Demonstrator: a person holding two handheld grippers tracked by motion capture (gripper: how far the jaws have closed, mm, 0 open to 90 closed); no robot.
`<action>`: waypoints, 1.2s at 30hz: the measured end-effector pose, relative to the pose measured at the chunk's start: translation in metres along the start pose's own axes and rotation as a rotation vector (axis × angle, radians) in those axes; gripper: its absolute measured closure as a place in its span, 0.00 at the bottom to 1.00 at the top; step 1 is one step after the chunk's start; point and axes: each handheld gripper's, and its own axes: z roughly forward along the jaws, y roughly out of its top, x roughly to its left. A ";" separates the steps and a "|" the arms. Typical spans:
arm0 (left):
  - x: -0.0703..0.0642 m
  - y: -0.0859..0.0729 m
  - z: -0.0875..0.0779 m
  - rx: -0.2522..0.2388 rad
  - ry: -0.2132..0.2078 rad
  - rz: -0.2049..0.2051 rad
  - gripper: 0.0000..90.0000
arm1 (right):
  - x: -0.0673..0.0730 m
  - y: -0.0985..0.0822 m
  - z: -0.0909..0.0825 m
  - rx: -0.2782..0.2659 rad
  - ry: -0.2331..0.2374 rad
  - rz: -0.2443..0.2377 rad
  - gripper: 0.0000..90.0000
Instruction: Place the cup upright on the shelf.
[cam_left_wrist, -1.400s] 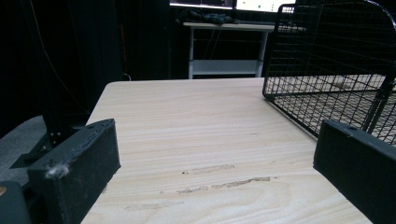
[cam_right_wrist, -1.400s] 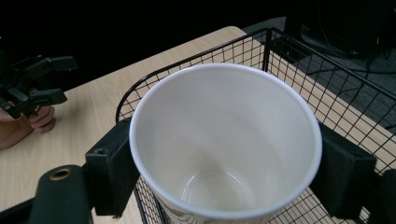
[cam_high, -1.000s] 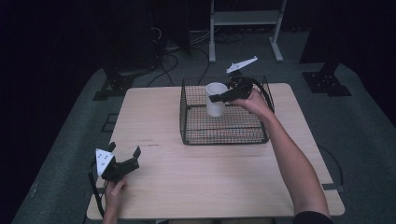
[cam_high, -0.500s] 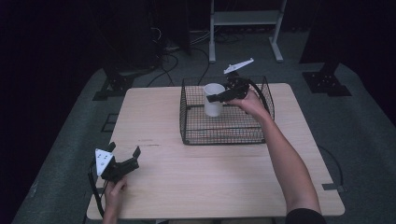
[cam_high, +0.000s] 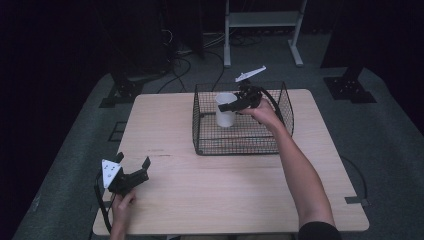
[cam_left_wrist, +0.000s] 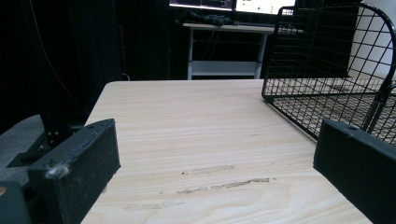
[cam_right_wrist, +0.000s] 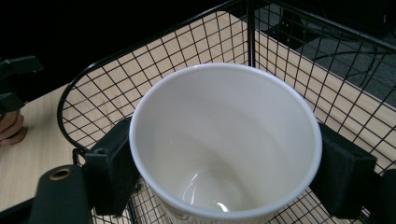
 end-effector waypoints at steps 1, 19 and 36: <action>0.000 0.000 0.000 0.000 0.000 -0.001 0.00 | -0.001 0.000 0.001 0.002 -0.002 0.002 0.21; 0.001 0.000 0.000 0.000 -0.001 -0.006 0.00 | -0.013 -0.012 0.020 0.056 -0.031 0.023 0.21; 0.001 0.000 0.000 -0.002 0.000 -0.009 0.00 | -0.019 -0.022 0.031 0.103 -0.041 0.034 0.21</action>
